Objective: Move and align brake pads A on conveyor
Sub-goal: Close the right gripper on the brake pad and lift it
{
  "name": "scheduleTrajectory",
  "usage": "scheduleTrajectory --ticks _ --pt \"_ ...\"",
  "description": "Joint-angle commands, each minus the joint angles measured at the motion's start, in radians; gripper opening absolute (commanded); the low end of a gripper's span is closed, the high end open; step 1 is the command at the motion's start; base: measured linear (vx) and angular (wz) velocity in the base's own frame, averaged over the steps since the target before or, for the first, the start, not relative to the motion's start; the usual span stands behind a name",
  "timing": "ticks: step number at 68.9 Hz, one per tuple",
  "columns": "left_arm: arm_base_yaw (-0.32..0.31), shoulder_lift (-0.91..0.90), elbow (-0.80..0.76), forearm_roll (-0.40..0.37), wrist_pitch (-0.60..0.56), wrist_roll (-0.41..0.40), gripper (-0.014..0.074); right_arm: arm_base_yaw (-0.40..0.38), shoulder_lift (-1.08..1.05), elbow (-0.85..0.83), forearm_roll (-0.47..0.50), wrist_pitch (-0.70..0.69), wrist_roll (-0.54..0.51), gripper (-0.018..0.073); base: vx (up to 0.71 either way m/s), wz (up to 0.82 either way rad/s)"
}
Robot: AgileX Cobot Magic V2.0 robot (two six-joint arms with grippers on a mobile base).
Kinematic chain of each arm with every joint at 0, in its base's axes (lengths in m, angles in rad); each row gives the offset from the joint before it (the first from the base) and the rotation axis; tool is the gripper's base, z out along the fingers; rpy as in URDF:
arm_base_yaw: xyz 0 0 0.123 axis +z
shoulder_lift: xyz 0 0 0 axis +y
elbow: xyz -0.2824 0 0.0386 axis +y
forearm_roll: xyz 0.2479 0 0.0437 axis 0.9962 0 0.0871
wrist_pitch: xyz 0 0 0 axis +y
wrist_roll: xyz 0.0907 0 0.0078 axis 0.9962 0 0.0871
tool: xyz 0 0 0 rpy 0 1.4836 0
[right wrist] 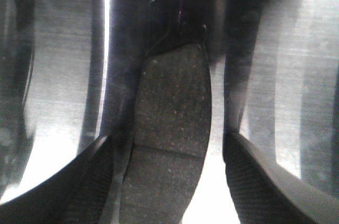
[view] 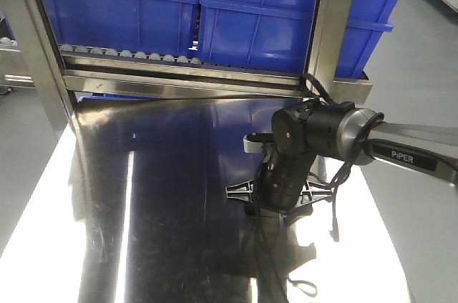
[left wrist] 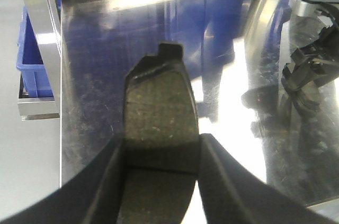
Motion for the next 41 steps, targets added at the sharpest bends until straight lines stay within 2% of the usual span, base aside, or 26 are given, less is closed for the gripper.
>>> scheduleTrajectory --ticks 1,7,13,32,41 --pt "-0.004 0.014 -0.027 0.008 -0.081 -0.011 -0.0006 -0.002 -0.038 -0.03 -0.008 -0.023 0.0 0.0439 0.0 0.0" --pt "-0.004 0.014 -0.027 0.008 -0.081 -0.011 -0.0006 -0.002 -0.027 -0.041 -0.011 -0.019 0.0 0.0424 0.0 0.0" --pt "-0.004 0.014 -0.027 0.008 -0.081 -0.011 -0.0006 -0.002 -0.024 -0.044 -0.011 -0.027 0.0 0.0365 0.0 0.0" --pt "-0.004 0.014 -0.027 0.008 -0.081 -0.011 -0.0006 -0.002 -0.024 -0.044 0.001 -0.019 0.0 -0.0018 0.0 0.0" --pt "-0.004 0.014 -0.027 0.008 -0.081 -0.011 -0.0006 -0.002 -0.031 -0.044 -0.008 -0.013 -0.001 -0.0013 0.0 0.0"
